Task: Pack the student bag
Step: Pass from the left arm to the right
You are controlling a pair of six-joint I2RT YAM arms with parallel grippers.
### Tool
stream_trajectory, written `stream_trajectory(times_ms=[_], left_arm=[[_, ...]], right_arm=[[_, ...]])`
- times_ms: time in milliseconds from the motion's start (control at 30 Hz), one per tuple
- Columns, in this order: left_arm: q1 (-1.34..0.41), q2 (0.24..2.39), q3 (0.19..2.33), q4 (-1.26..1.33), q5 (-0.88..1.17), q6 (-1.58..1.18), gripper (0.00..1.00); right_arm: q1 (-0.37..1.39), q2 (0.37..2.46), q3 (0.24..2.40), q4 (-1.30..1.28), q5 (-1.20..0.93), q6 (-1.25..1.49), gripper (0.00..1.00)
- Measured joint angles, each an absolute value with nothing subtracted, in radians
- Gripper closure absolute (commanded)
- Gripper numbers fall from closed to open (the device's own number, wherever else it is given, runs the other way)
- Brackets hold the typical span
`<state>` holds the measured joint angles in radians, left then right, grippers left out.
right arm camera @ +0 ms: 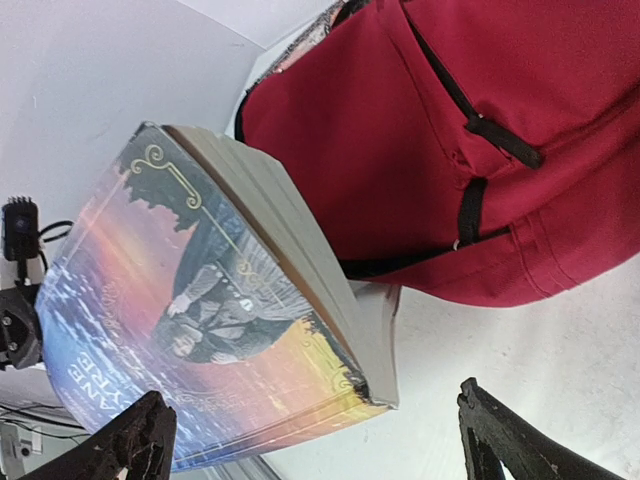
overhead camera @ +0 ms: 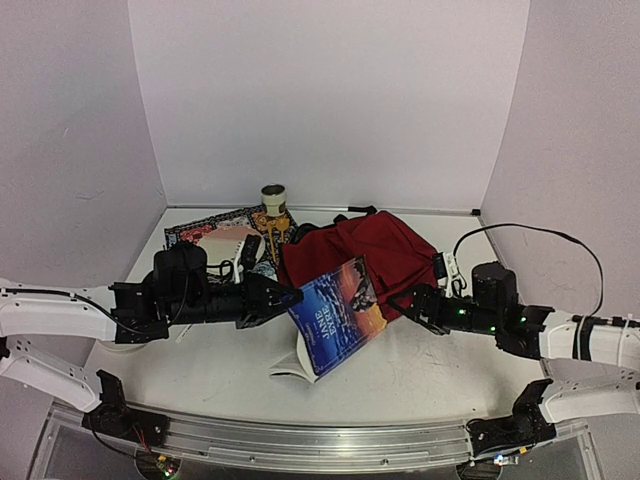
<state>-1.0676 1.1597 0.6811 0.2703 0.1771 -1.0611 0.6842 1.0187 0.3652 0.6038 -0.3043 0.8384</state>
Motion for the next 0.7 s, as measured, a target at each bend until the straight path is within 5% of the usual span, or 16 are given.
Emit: stream_trajectory(times_ms=[700], left_arm=[[-1.068,1.234,0.706,0.471,0.077,-1.124,1.00]], right_arm=[[0.701,1.324,0.306,1.093,-0.380,1.169,0.02]])
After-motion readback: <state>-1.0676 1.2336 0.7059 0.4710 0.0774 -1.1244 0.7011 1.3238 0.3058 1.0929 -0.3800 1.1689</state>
